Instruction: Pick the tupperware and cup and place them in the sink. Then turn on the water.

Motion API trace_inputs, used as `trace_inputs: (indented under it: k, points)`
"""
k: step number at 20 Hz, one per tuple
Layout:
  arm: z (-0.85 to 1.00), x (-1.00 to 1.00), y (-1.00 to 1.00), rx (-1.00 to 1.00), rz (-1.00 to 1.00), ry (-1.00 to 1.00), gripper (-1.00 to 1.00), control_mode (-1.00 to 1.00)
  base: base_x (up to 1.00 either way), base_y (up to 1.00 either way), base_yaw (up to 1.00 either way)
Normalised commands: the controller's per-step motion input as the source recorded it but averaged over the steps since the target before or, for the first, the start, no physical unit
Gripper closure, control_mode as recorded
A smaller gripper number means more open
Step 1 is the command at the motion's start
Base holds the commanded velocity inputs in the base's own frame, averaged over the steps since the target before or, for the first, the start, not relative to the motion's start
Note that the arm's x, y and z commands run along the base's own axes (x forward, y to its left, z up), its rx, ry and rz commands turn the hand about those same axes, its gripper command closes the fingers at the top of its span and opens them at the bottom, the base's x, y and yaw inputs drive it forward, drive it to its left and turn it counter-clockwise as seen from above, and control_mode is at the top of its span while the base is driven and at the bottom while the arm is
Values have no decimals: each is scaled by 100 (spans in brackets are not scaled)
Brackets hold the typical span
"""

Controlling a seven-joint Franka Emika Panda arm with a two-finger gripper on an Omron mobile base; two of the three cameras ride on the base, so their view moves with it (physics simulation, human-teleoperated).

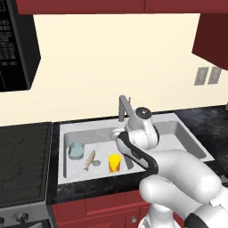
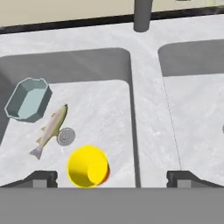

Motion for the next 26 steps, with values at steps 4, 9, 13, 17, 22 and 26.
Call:
trace_inputs:
  k: [4, 9, 13, 17, 22, 26]
  points:
    - [17, -13, -19, 0, 5, -22, -100, -100, 0, 0, 0]
    - [21, -15, -15, -2, 11, -31, -100, -100, 0, 0, 0]
    - [18, -5, -13, 0, 12, -16, -100, -100, 0, 0, 0]
    - [20, -4, -15, 0, 11, -14, -100, -100, 0, 0, 0]
    - [18, -7, -26, 0, 11, -15, -100, -100, 0, 0, 0]
    - [11, -10, -30, 0, 10, -19, -100, -100, 0, 0, 0]
